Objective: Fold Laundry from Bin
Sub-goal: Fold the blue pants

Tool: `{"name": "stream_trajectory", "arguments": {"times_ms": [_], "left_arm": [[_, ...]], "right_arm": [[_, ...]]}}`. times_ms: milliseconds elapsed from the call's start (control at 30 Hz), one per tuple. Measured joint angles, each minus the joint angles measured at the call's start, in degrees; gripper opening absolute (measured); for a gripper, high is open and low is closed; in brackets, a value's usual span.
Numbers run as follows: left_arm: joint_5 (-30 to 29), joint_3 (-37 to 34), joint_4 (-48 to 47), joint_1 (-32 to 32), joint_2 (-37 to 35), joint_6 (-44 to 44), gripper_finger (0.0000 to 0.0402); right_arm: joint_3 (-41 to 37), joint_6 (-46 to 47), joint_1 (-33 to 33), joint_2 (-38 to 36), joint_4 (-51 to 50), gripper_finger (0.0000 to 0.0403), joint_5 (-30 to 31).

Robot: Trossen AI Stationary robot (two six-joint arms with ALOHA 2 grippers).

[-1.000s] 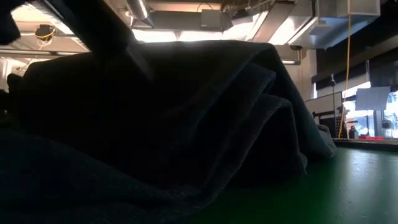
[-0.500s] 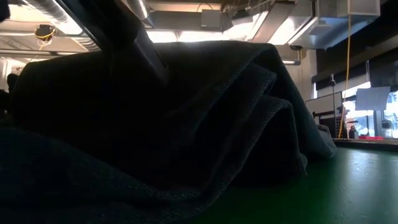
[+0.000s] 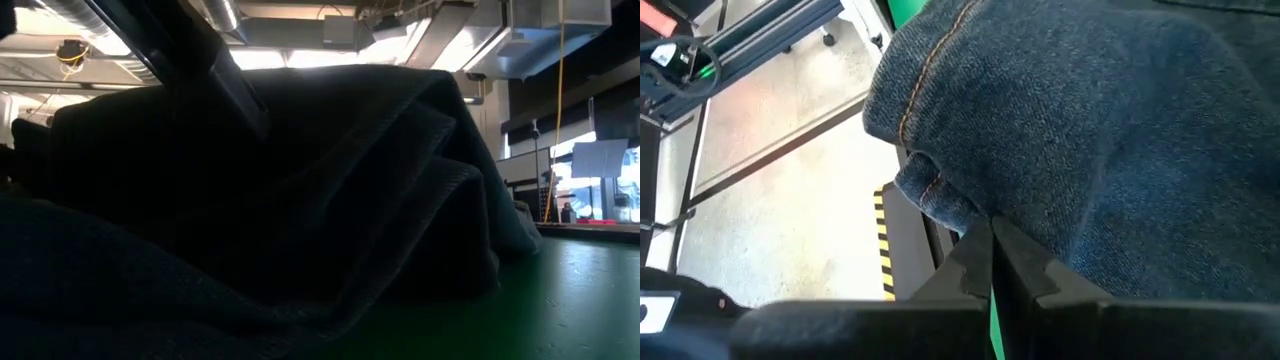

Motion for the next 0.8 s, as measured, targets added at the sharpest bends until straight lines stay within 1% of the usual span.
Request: {"name": "stream_trajectory", "arguments": {"times_ms": [133,233,333,467,533,667,733,800], "left_arm": [[-0.1,-0.1,1.9,1.5,0.1,4.8,0.0148],[2.7,-1.4,4.3,3.2,-0.1,8.6,0.0131],[4.4,-3.2,6.7,4.3,-0.4,10.1,0.0097],[5.4,-4.0,8.4,5.0,-0.5,11.8,0.0032],[5.5,-4.1,9.3,5.0,-0.5,12.0,0.0014],[5.7,-3.8,8.2,4.1,-0.7,7.6,0.0010],[6.3,-3.9,6.9,3.2,-1.9,3.6,0.0007],[8.2,-4.2,5.0,2.2,-4.6,-0.9,0.0007]], "right_arm": [[0.0,-0.4,0.0,0.0,-0.2,0.0000,-0.8],[0.0,-0.6,0.0,0.0,-0.2,0.0000,-0.8],[0.0,-0.7,0.0,0.0,-0.2,0.0000,-0.8],[0.0,-2.0,0.0,0.0,-0.2,0.0000,-0.8],[0.0,-2.9,0.0,0.0,-0.2,0.0000,-0.8],[0.0,-4.7,0.0,-0.3,-0.2,0.0000,0.2],[0.0,-6.0,0.1,-0.8,0.0,0.0000,1.3],[0.0,-6.9,0.2,-2.0,0.0,0.0000,2.3]]}}
